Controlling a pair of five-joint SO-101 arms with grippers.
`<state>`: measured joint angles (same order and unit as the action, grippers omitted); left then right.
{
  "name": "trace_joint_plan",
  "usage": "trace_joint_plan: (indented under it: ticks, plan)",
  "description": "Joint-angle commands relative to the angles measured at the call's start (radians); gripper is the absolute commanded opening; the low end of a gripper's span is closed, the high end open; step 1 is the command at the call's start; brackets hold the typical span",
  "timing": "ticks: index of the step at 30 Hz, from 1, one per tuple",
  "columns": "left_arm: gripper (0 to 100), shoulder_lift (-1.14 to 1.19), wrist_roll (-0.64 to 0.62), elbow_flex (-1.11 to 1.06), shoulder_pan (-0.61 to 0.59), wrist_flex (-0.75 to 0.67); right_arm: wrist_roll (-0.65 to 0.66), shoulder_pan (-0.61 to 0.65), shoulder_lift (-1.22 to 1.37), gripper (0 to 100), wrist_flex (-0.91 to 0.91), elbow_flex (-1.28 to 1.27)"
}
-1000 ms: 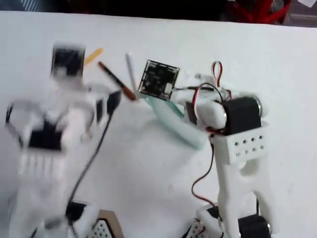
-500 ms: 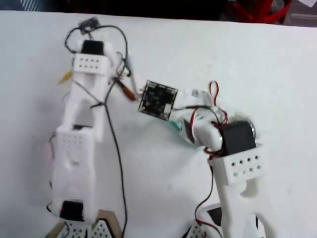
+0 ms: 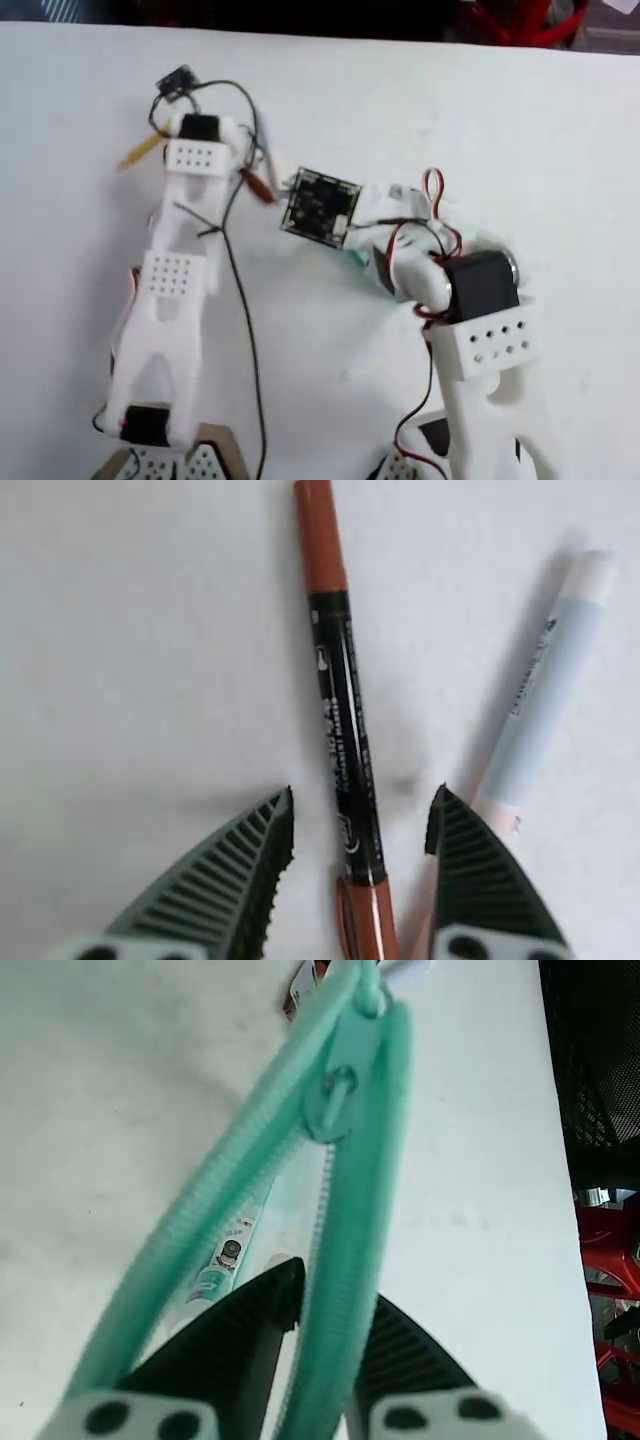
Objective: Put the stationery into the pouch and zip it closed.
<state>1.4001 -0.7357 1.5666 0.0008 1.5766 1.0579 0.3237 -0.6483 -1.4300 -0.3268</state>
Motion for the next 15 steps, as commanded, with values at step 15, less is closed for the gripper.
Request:
trace_joint_plan:
  ticks: [15]
  plan:
    - [2,-0.024,0.15,-0.041,-0.013,0.009,0.009,-0.022,-0.007,1.9,-0.042,-0.005]
